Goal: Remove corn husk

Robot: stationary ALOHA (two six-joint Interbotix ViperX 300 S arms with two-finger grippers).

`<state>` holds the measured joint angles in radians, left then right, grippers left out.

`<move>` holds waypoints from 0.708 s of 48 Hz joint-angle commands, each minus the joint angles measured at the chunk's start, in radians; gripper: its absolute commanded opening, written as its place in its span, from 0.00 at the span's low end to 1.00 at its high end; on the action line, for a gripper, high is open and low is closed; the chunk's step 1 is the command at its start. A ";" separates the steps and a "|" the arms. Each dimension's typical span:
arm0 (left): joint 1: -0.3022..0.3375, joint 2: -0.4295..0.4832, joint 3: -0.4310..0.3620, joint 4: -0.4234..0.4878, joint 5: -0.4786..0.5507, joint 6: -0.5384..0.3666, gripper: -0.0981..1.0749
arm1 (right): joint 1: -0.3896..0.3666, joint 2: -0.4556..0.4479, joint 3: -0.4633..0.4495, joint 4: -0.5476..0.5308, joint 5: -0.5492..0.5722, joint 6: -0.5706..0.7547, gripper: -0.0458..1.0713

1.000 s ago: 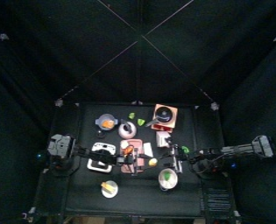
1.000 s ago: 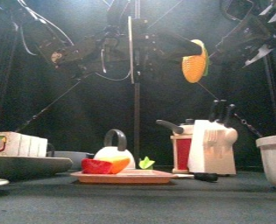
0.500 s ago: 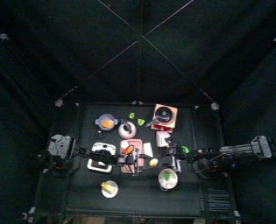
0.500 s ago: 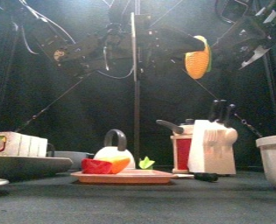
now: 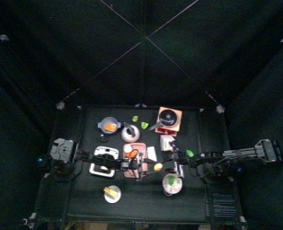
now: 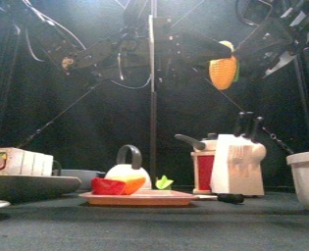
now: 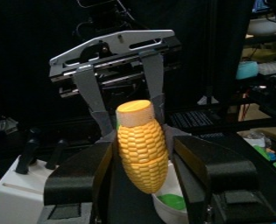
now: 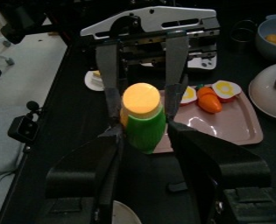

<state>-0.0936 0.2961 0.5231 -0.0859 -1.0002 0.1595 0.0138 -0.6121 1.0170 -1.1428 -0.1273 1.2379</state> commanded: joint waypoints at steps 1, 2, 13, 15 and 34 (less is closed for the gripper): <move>0.002 -0.015 -0.023 0.000 -0.008 0.002 0.66 | -0.006 -0.005 -0.025 0.002 -0.003 -0.002 0.76; 0.003 -0.015 -0.023 0.000 -0.008 0.002 0.66 | -0.006 -0.005 -0.025 0.002 -0.003 0.000 0.76; 0.003 -0.014 -0.023 0.000 -0.008 0.002 0.66 | -0.009 -0.006 -0.026 0.002 -0.006 -0.002 0.65; 0.003 -0.012 -0.021 -0.002 -0.008 0.002 0.66 | -0.009 -0.008 -0.026 0.005 -0.006 -0.002 0.62; 0.003 -0.015 -0.012 -0.003 -0.008 0.002 0.66 | -0.018 -0.041 -0.008 0.011 0.000 0.002 0.50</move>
<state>-0.0905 0.2961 0.5231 -0.0890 -1.0017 0.1595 0.0046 -0.6320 1.0201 -1.1351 -0.1258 1.2379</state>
